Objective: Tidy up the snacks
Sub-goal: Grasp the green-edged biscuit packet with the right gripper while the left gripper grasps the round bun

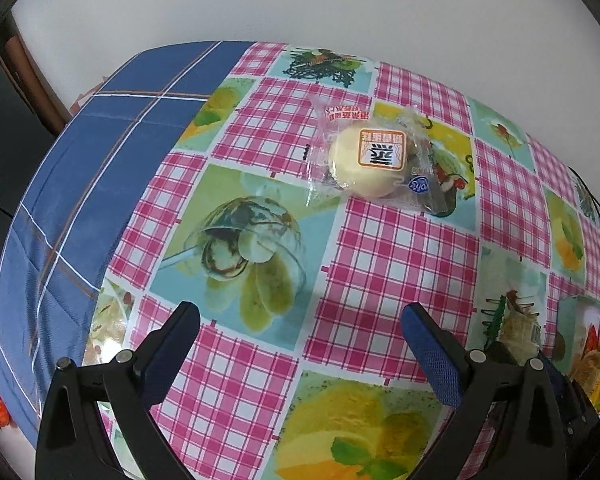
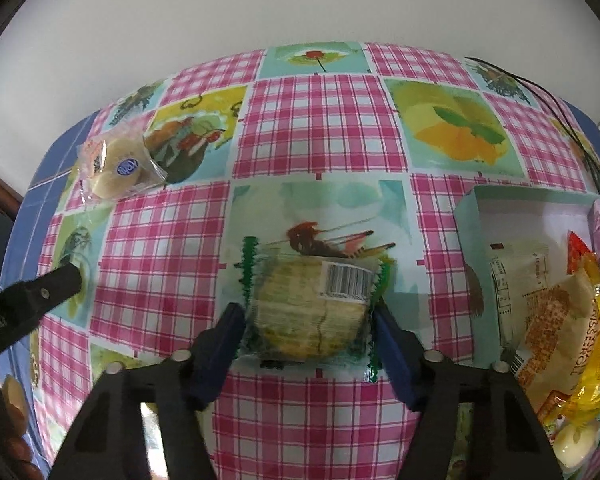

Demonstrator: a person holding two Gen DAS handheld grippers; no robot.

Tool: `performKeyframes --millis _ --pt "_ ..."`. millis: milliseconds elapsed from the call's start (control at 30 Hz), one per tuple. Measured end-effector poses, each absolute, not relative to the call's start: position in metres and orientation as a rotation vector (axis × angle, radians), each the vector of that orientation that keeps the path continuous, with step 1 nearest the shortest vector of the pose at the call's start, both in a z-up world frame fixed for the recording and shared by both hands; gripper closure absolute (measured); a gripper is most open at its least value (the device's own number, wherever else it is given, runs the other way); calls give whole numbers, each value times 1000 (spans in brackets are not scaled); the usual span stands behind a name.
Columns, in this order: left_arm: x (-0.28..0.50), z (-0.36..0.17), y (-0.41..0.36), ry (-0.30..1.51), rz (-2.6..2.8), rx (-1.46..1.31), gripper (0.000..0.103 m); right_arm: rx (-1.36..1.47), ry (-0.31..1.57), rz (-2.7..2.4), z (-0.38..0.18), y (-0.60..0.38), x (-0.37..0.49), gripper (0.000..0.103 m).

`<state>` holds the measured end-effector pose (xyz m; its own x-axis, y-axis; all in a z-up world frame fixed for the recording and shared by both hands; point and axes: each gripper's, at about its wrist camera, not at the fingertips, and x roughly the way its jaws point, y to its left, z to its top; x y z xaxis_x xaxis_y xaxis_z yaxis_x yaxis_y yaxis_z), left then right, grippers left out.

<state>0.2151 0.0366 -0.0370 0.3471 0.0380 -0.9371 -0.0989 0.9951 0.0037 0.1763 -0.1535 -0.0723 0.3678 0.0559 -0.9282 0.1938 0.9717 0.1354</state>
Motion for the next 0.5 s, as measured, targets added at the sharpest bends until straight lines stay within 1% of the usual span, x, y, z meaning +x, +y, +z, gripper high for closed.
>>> performKeyframes --millis 100,300,500 --pt "216 -39 33 1216 74 -51 3 236 1189 -89 -73 -152 179 44" --pt "221 -39 31 1214 54 -56 3 238 1178 -76 -74 -151 188 44" --pt "239 -23 31 1150 31 -59 3 224 1148 -59 -77 -151 203 45"
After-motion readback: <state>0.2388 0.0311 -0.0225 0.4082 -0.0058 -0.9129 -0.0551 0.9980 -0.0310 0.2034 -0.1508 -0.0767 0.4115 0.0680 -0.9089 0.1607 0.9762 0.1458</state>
